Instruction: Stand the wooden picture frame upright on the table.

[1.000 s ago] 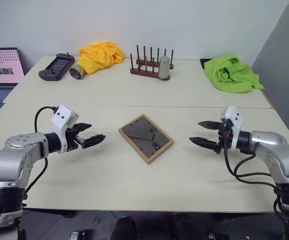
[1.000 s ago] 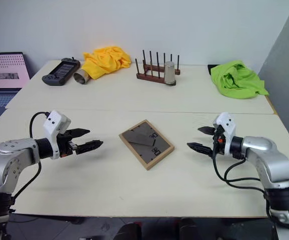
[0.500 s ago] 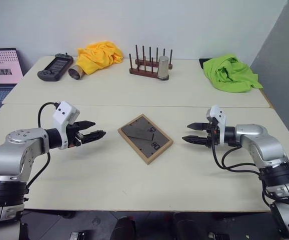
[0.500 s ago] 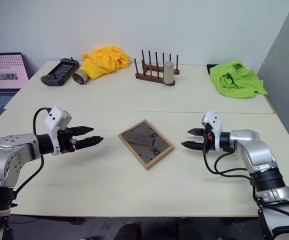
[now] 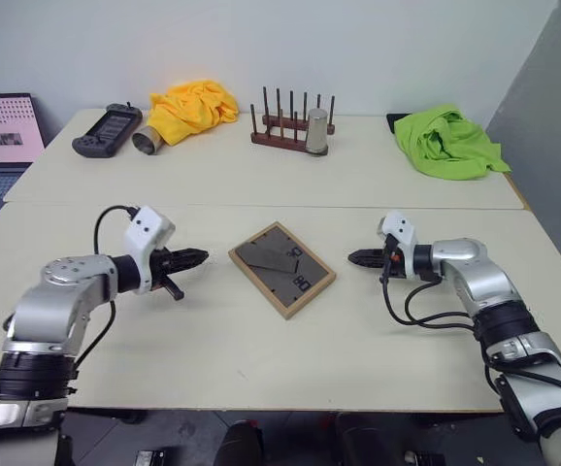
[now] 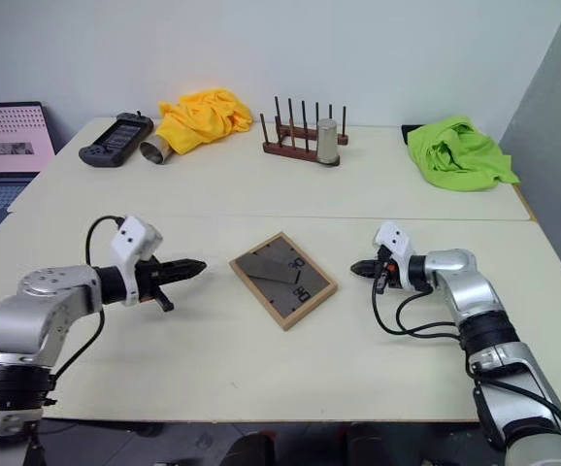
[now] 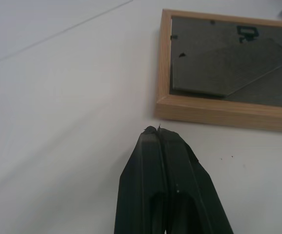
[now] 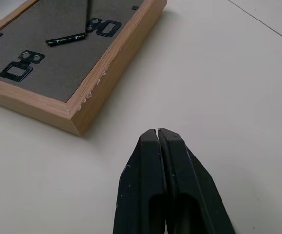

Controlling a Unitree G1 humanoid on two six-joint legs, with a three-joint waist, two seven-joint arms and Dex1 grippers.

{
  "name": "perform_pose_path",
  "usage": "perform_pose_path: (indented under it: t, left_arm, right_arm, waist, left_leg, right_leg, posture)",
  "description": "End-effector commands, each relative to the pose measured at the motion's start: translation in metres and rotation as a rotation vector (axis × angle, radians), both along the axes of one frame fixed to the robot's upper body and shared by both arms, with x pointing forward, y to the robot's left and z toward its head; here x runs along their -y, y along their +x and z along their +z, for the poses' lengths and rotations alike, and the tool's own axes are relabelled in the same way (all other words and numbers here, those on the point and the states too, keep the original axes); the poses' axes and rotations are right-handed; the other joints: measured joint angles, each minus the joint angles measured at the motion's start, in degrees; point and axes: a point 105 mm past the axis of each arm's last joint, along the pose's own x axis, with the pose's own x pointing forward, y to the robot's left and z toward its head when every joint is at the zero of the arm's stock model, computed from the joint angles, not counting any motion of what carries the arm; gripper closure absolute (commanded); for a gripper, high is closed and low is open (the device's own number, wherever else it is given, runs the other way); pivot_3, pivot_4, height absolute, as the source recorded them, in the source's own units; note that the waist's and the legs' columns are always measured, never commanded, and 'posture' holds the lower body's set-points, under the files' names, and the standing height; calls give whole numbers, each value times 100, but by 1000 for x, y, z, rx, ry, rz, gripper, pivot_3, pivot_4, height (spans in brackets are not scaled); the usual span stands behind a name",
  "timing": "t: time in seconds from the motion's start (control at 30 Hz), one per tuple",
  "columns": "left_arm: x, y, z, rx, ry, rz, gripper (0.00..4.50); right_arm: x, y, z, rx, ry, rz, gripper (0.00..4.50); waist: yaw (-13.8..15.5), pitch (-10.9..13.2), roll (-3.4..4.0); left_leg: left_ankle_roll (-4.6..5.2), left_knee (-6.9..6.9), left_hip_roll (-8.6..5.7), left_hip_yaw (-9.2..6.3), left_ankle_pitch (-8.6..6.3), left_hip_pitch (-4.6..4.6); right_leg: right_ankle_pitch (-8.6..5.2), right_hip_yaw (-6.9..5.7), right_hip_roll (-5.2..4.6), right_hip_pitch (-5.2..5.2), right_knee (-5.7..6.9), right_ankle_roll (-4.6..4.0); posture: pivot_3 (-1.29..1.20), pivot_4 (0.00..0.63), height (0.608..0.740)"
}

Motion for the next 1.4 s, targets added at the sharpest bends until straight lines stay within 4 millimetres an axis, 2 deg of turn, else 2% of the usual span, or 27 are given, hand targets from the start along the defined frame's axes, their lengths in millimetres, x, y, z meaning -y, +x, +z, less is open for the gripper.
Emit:
perform_pose_path:
  t: [0.03, 0.2, 0.27, 0.4, 0.53, 0.7, 0.8, 0.93, 1.0, 1.17, 1.3, 1.4]
  left_arm:
    - [11, 10, -7, 37, 28, 0, 4491]
    - [31, 21, -25, 19, 31, -33, 4491]
    - [36, 23, -26, 23, 25, -47, 4491]
    - [58, 27, -27, 21, 17, -130, 4491]
    - [68, 28, -25, 24, 8, -166, 4491]
    - [84, 20, -25, 14, 18, -258, 4491]
    - [79, 15, -27, 5, 54, -271, 4491]
    - [53, 9, -23, -22, 82, -244, 4491]
    - [48, -2, -16, -77, 26, -280, 4491]
    - [49, -23, -2, -162, -44, -363, 3509]
    - [37, -28, 0, -206, -34, -364, 2720]
    - [31, -30, 6, -273, -112, -344, 2103]
  right_arm:
    - [-15, -3, 5, 37, -8, 55, 4500]
    - [-28, -26, -2, 14, -21, 147, 4500]
    - [-31, -33, -2, 8, -17, 166, 4500]
    - [-40, -56, 3, -15, 6, 225, 4500]
    - [-45, -70, 6, -37, 17, 256, 4500]
    - [-46, -85, 8, -63, 12, 283, 4500]
    - [-36, -79, 6, -46, -12, 226, 4500]
    - [-11, -53, 4, 8, -55, 49, 4500]
    - [-4, -40, 6, 38, -52, -31, 4500]
    - [-1, -31, 9, 62, -34, -86, 4500]
    - [-2, -29, 8, 66, -38, -87, 4500]
    - [-4, -30, 8, 70, -31, -80, 4500]
  waist:
    - [0, 0, 0]
    - [23, 0, 0]
    - [35, 0, 0]
    - [51, -1, 0]
    - [50, -1, 0]
    - [48, -1, 0]
    - [47, -1, 0]
    - [37, -1, 0]
    - [-16, -1, 0]
    - [-35, 0, 0]
    - [-25, 0, 0]
    - [-25, 0, 0]
  left_leg:
    - [0, 0, 0, 0, 0, 0]
    - [0, 2, -3, 0, 0, -2]
    - [0, 2, -5, -4, 0, -2]
    - [0, 5, -6, -5, 0, -1]
    - [0, 6, -7, -6, 0, -1]
    - [0, 6, -7, -7, 0, -1]
    - [0, 6, -7, -7, 0, -1]
    - [0, 5, -6, -7, 0, 1]
    - [0, 5, -2, -7, 0, 1]
    - [0, 2, 1, -5, 0, 3]
    - [0, 3, -1, -5, 0, 1]
    - [0, 1, 1, -6, 0, 2]
  right_leg:
    - [0, 0, 0, 0, 1, 0]
    - [0, 0, -2, 0, 3, 0]
    - [0, -2, -2, 2, 3, 0]
    - [0, -3, -3, 2, 7, 0]
    - [0, -3, -2, 4, 6, 1]
    - [0, -4, -2, 4, 5, 0]
    - [0, -3, -2, 4, 5, 1]
    - [0, -3, -1, 4, 5, 1]
    - [0, -2, 2, 3, 5, 1]
    - [-2, -1, 5, 0, 9, -1]
    - [-2, -1, 4, 1, 6, -1]
    - [-2, -1, 7, 1, 6, -1]
  posture:
    - [0, 150, 740]
    - [0, 150, 740]
    - [0, 150, 740]
    - [0, 150, 740]
    - [0, 150, 740]
    - [0, 150, 740]
    - [0, 150, 740]
    - [0, 150, 740]
    - [0, 150, 740]
    - [0, 150, 740]
    - [0, 150, 740]
    - [0, 150, 740]
